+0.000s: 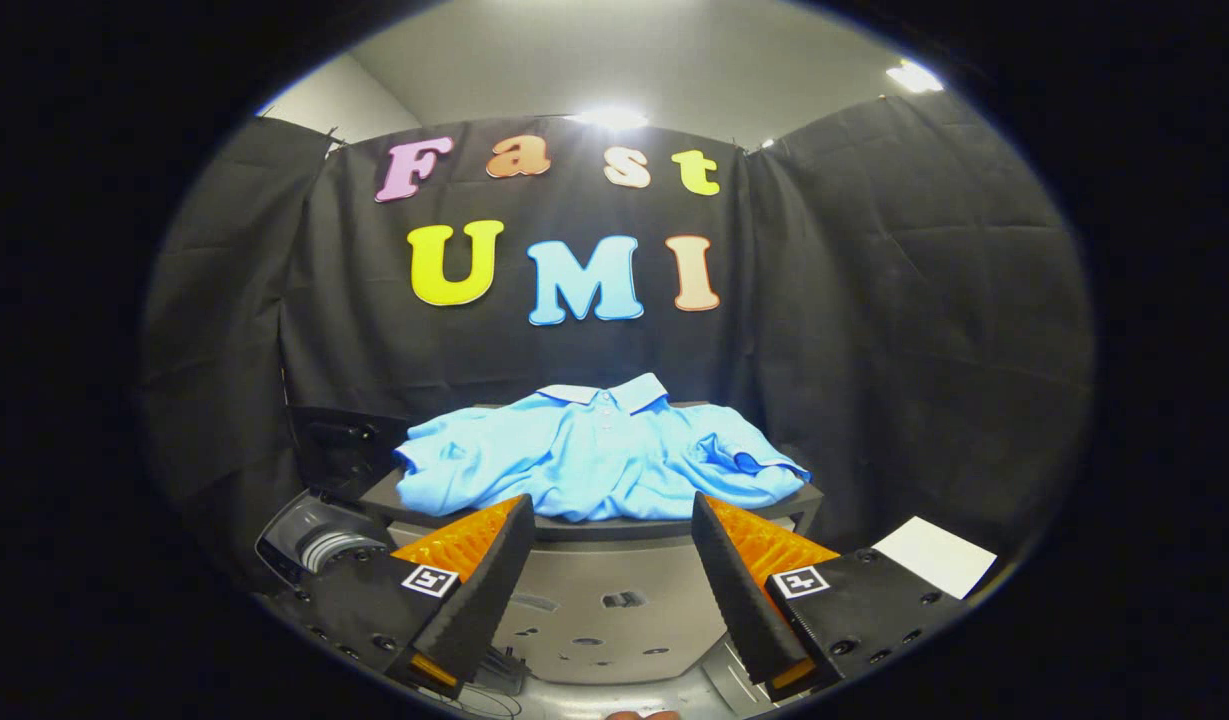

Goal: Put the clothes into the washing machine and then close the washing machine lid.

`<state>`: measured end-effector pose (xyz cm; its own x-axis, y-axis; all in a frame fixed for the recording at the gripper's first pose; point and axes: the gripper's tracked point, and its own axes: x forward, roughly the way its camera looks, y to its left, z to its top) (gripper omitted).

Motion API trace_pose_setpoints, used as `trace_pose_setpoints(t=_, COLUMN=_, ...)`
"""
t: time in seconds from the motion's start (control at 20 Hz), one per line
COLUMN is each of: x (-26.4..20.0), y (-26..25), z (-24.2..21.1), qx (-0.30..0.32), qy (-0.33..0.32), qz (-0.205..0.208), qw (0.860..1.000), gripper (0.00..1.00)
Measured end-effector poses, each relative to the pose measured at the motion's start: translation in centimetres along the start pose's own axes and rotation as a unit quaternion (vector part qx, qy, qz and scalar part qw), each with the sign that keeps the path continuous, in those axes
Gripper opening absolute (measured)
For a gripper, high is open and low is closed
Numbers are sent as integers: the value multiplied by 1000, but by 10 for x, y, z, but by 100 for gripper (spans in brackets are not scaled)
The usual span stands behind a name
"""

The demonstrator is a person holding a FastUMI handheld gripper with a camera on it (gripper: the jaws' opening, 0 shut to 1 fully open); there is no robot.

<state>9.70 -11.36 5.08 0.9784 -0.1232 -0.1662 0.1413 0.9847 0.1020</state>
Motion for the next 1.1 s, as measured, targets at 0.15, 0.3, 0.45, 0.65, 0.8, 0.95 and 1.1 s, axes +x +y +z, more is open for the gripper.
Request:
trace_pose_setpoints(t=0.15, x=38, y=-11, z=11, qx=-14, qy=24, qz=5, qw=1000, gripper=98)
trace_pose_setpoints(t=0.3, x=72, y=-1, z=12, qx=-35, qy=62, qz=37, qw=997, gripper=98)
trace_pose_setpoints(t=0.45, x=100, y=12, z=5, qx=-46, qy=109, qz=65, qw=991, gripper=98)
trace_pose_setpoints(t=0.65, x=121, y=25, z=-13, qx=-46, qy=164, qz=85, qw=982, gripper=98)
trace_pose_setpoints(t=0.8, x=122, y=25, z=-23, qx=-40, qy=192, qz=90, qw=976, gripper=99)
trace_pose_setpoints(t=0.95, x=124, y=27, z=-23, qx=-55, qy=197, qz=98, qw=974, gripper=95)
trace_pose_setpoints(t=1.1, x=123, y=32, z=-21, qx=-52, qy=209, qz=114, qw=970, gripper=96)
